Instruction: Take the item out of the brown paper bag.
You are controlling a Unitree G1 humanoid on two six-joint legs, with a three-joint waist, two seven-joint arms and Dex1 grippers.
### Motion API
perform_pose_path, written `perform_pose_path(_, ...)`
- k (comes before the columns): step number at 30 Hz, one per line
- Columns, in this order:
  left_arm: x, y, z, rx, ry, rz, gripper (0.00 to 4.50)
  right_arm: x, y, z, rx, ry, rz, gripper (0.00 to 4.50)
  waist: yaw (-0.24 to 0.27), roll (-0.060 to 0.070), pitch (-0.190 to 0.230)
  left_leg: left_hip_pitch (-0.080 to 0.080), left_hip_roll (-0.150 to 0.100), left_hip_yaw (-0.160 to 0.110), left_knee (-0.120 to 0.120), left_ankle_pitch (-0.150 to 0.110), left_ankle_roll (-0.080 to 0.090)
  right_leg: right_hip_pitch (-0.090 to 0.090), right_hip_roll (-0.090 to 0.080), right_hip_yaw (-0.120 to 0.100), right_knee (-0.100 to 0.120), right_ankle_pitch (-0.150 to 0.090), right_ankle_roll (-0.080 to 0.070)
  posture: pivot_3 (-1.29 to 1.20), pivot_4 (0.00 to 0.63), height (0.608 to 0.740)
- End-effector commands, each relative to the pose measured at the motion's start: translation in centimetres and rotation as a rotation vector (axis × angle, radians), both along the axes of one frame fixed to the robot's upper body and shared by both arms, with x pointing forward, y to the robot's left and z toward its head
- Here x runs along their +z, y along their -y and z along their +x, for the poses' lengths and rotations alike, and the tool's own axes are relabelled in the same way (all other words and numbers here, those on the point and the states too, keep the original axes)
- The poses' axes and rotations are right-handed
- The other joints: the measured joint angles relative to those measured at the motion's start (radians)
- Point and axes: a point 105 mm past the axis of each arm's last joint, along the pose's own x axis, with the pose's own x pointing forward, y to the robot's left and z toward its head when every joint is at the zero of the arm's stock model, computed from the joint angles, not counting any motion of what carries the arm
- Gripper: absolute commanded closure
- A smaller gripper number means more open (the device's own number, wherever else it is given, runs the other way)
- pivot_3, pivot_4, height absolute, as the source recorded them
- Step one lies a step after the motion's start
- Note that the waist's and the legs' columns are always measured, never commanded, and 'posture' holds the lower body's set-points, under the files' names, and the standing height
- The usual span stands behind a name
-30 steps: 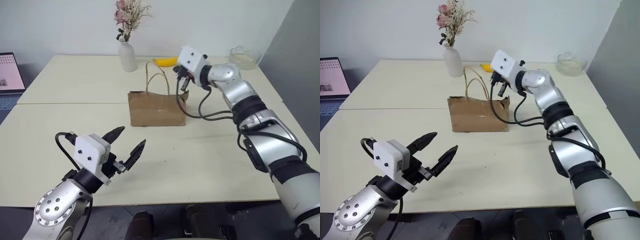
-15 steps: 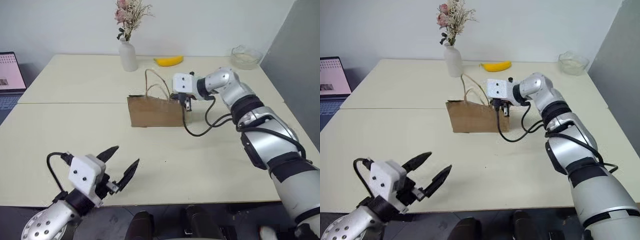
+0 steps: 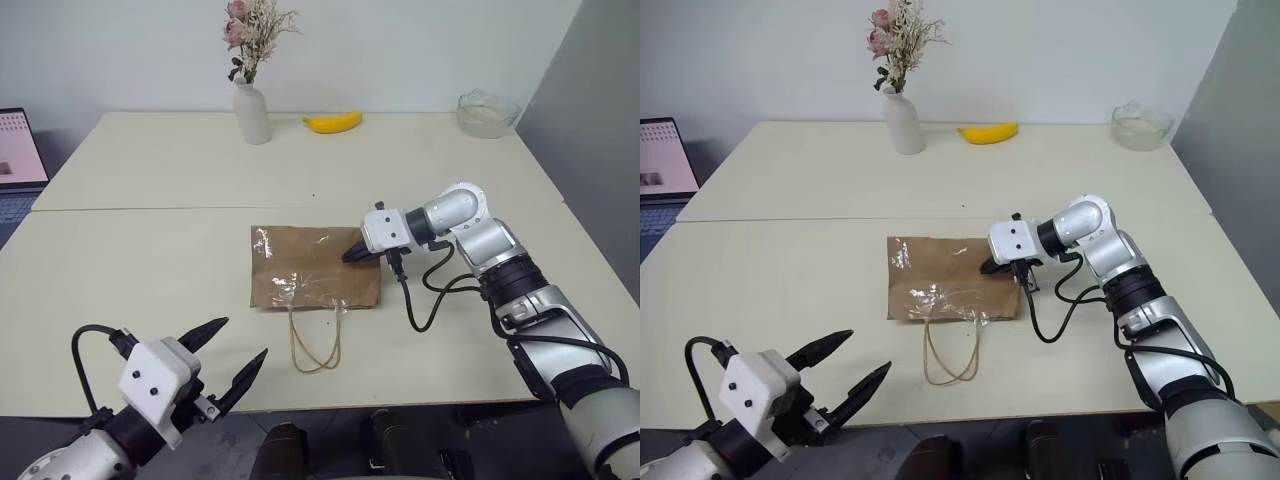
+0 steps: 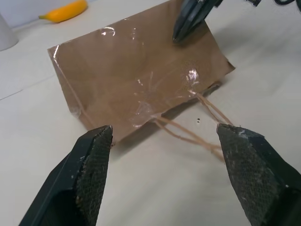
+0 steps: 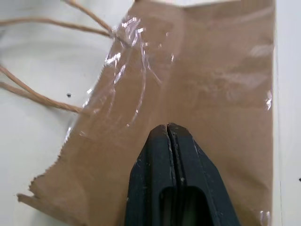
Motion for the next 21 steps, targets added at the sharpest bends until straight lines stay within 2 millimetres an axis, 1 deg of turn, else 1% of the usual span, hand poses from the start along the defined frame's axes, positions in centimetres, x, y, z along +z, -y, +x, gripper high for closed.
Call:
perform_pose_path(1, 1.2, -1.5, 1.0, 0.007, 0.091, 0.097, 0.79, 3.6, -0.2, -1.1, 0.008, 0.015, 0.147, 4.47, 0.001, 0.001, 0.000, 0.000, 0.000, 0.000, 0.000, 0.000, 0.000, 0.000, 0.000, 0.000, 0.000, 0.000, 0.000, 0.00, 0.150, 0.740)
perform_pose_path(2, 1.7, -2.0, 2.0, -0.009, 0.134, 0.146, 0.62, 3.6, 0.1, -1.6, -0.007, -0.014, 0.175, 4.31, 0.004, 0.000, 0.000, 0.000, 0.000, -0.001, 0.000, 0.000, 0.000, 0.000, 0.001, -0.001, 0.000, 0.000, 0.000, 0.00, 0.150, 0.740)
perform_pose_path(3, 2.1, -2.0, 2.9, -0.053, 0.163, 0.186, 0.42, 3.4, 0.6, -2.3, -0.020, -0.050, 0.191, 4.10, 0.008, 0.000, 0.000, 0.000, 0.000, -0.002, 0.000, 0.000, 0.000, 0.001, 0.001, -0.002, 0.000, 0.000, 0.000, 0.00, 0.150, 0.740)
perform_pose_path(4, 2.2, -1.6, 3.5, -0.136, 0.188, 0.252, 0.21, 3.0, 1.1, -3.0, -0.041, -0.086, 0.203, 3.89, 0.018, -0.001, 0.000, 0.000, 0.000, -0.003, 0.000, 0.000, 0.000, 0.001, 0.001, -0.003, 0.000, -0.001, -0.001, 0.00, 0.150, 0.740)
perform_pose_path(5, 2.0, -1.2, 3.9, -0.218, 0.204, 0.311, 0.00, 2.6, 1.6, -3.8, -0.060, -0.120, 0.211, 3.55, 0.023, -0.002, -0.001, 0.000, -0.001, -0.003, 0.000, 0.000, 0.000, 0.001, 0.001, -0.005, 0.000, -0.002, -0.002, 0.00, 0.150, 0.740)
perform_pose_path(7, 1.1, -0.8, 4.5, -0.347, 0.206, 0.387, 0.00, 1.8, 2.7, -5.7, -0.091, -0.182, 0.208, 2.89, 0.032, 0.000, 0.000, -0.001, 0.000, -0.003, -0.001, 0.000, 0.000, 0.001, 0.000, -0.003, -0.001, -0.002, -0.003, 0.00, 0.150, 0.740)
perform_pose_path(8, 0.7, -0.8, 4.9, -0.407, 0.213, 0.425, 0.00, 1.6, 3.1, -6.7, -0.101, -0.209, 0.208, 2.48, 0.030, 0.001, 0.000, -0.001, -0.001, -0.001, -0.001, 0.000, 0.000, 0.000, -0.001, -0.001, -0.001, -0.003, -0.002, 0.00, 0.150, 0.740)
perform_pose_path(10, -0.4, -0.8, 6.1, -0.499, 0.220, 0.486, 0.00, 0.7, 3.8, -8.4, -0.142, -0.267, 0.200, 1.77, 0.030, 0.003, 0.002, -0.003, -0.002, 0.002, -0.001, 0.000, -0.001, -0.001, -0.003, 0.000, -0.002, -0.003, 0.000, 0.00, 0.150, 0.740)
perform_pose_path(11, -0.7, -0.7, 6.8, -0.538, 0.229, 0.510, 0.00, 0.1, 4.2, -9.1, -0.172, -0.275, 0.186, 1.42, 0.027, 0.003, 0.002, -0.004, -0.002, 0.002, -0.001, 0.000, -0.001, -0.002, -0.003, 0.000, -0.003, 0.000, 0.004, 0.00, 0.150, 0.740)
perform_pose_path(13, -1.0, 0.0, 7.9, -0.608, 0.267, 0.542, 0.00, -0.8, 4.8, -10.0, -0.222, -0.287, 0.167, 0.70, 0.028, 0.002, 0.001, -0.004, -0.001, 0.002, -0.001, 0.000, -0.001, -0.002, -0.003, -0.001, -0.003, 0.000, 0.004, 0.00, 0.150, 0.740)
perform_pose_path(16, -1.1, 1.4, 9.8, -0.678, 0.328, 0.557, 0.00, -1.5, 5.3, -10.9, -0.288, -0.311, 0.173, 0.70, 0.028, 0.002, 0.002, -0.004, -0.001, 0.002, -0.001, 0.000, -0.001, -0.002, -0.002, -0.001, -0.003, 0.000, 0.005, 0.00, 0.150, 0.740)
perform_pose_path(18, -1.3, 2.2, 10.4, -0.722, 0.357, 0.567, 0.00, -1.9, 5.7, -11.1, -0.325, -0.311, 0.170, 0.70, 0.025, 0.002, 0.002, -0.004, -0.001, 0.003, -0.001, 0.000, -0.001, -0.002, -0.001, -0.002, -0.002, 0.000, 0.005, 0.00, 0.150, 0.740)
perform_pose_path(21, -2.4, 3.5, 10.9, -0.815, 0.378, 0.588, 0.00, -2.0, 6.1, -11.3, -0.382, -0.308, 0.174, 0.70, 0.024, 0.001, 0.001, -0.004, -0.001, 0.003, -0.001, 0.000, -0.001, -0.002, -0.001, -0.001, -0.002, 0.002, 0.009, 0.00, 0.150, 0.740)
